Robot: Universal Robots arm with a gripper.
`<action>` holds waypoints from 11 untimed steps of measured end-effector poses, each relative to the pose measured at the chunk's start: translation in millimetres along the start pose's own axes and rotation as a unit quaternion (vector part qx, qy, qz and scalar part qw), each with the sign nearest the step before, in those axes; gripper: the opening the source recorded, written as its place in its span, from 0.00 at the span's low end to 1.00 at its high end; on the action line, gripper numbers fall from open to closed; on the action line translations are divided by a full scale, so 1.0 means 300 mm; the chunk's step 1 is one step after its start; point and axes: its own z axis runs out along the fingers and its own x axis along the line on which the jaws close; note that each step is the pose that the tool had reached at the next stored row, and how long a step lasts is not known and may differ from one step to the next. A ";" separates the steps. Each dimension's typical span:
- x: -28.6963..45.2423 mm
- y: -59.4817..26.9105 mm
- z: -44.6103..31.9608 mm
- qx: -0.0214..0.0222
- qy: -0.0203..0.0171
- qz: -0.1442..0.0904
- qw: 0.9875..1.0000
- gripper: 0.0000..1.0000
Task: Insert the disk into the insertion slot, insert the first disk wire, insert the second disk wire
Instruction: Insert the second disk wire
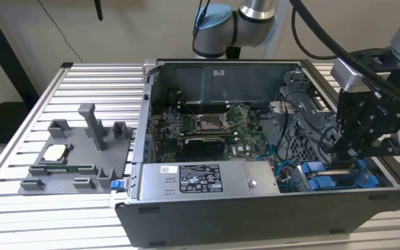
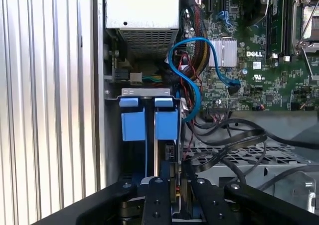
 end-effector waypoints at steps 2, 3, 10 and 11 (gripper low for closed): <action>0.000 0.000 -0.006 0.000 0.000 0.000 1.000 0.24; 0.000 0.000 -0.009 0.000 0.000 0.000 1.000 0.24; -0.001 0.000 -0.033 0.000 0.000 0.000 1.000 0.24; -0.002 0.000 -0.037 0.000 0.000 0.000 1.000 0.24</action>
